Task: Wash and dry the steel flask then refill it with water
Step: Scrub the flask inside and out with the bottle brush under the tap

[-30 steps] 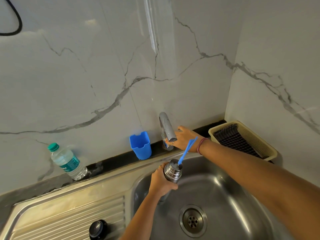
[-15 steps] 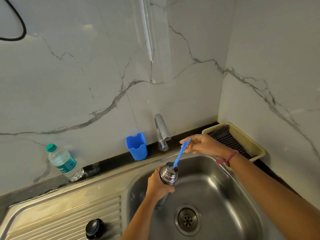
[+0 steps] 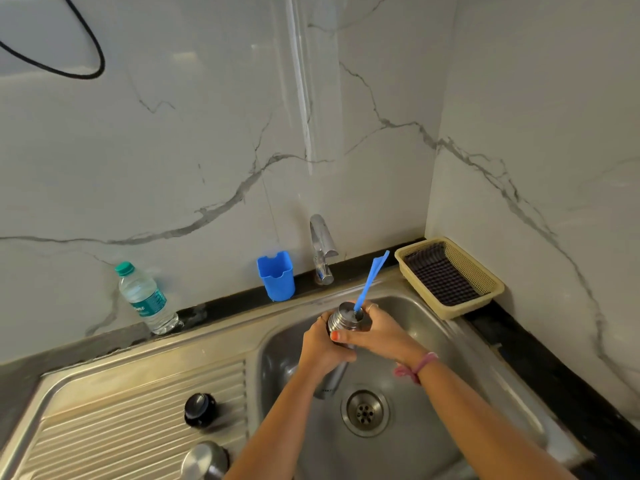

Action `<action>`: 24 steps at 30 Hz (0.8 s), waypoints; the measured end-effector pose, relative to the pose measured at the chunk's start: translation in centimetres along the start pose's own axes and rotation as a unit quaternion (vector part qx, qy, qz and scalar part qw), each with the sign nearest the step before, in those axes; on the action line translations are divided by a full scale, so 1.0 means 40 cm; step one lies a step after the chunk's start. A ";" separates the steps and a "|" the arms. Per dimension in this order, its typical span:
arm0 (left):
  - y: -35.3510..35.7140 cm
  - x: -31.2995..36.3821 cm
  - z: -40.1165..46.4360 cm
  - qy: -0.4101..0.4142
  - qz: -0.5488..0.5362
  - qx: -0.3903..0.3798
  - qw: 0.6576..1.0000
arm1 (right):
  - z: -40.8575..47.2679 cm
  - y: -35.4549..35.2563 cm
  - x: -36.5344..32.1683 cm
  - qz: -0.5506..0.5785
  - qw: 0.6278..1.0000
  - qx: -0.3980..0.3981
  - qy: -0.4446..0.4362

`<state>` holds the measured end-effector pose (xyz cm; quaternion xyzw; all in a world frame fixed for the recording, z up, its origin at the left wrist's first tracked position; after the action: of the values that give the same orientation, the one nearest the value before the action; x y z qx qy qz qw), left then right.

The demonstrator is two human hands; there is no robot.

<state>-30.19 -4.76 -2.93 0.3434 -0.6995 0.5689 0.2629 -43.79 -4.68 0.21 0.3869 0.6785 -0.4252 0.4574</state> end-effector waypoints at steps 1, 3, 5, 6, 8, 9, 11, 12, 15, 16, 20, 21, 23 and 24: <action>-0.002 0.004 -0.007 0.003 -0.005 -0.003 1.000 | -0.005 0.004 -0.003 -0.005 1.000 0.019 -0.007; -0.009 0.011 -0.023 0.007 -0.015 -0.009 1.000 | -0.014 0.006 -0.011 -0.022 0.997 0.065 -0.027; -0.015 0.012 -0.034 0.013 -0.021 -0.017 1.000 | -0.022 0.007 -0.017 -0.036 0.993 0.100 -0.044; -0.019 0.012 -0.038 0.017 -0.023 -0.021 0.999 | -0.024 0.009 -0.019 -0.046 0.991 0.111 -0.051; -0.027 0.008 -0.041 0.020 -0.029 -0.029 0.999 | -0.031 0.014 -0.027 -0.071 0.987 0.134 -0.059; -0.032 0.006 -0.043 0.021 -0.035 -0.033 0.999 | -0.035 0.017 -0.034 -0.086 0.984 0.143 -0.063; -0.040 0.002 -0.047 0.024 -0.056 -0.040 0.997 | -0.044 0.026 -0.054 -0.114 0.978 0.157 -0.075; -0.043 -0.001 -0.050 0.028 -0.069 -0.041 0.996 | -0.047 0.031 -0.064 -0.124 0.976 0.160 -0.082; -0.045 -0.028 -0.077 0.014 -0.143 -0.037 0.989 | -0.054 0.039 -0.085 -0.138 0.972 0.165 -0.094; -0.043 -0.053 -0.090 -0.007 -0.177 -0.021 0.984 | -0.055 0.038 -0.089 -0.138 0.972 0.167 -0.094; -0.031 -0.181 -0.162 -0.148 -0.321 0.059 0.934 | -0.066 0.023 -0.109 -0.138 0.969 0.178 -0.097; -0.015 -0.214 -0.181 -0.195 -0.364 0.069 0.908 | -0.070 0.020 -0.117 -0.138 0.969 0.182 -0.099; 0.034 -0.264 -0.209 -0.277 -0.490 0.065 0.824 | -0.076 0.017 -0.134 -0.140 0.966 0.188 -0.107; 0.062 -0.272 -0.221 -0.309 -0.571 0.058 0.758 | -0.077 0.017 -0.145 -0.142 0.965 0.190 -0.112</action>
<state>-25.54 6.14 -10.82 0.8512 -0.3823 0.2156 0.2878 -42.45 -2.37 6.24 0.3166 0.5775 -0.6476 0.3832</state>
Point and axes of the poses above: each hand's wrist, its own z-axis towards the middle knuckle, its own y-axis out of the palm, x = y × z, the point moved 4 cm from there along z, towards the middle knuckle, and after that the axes turned 3 degrees about z, right-handed, at the moved point
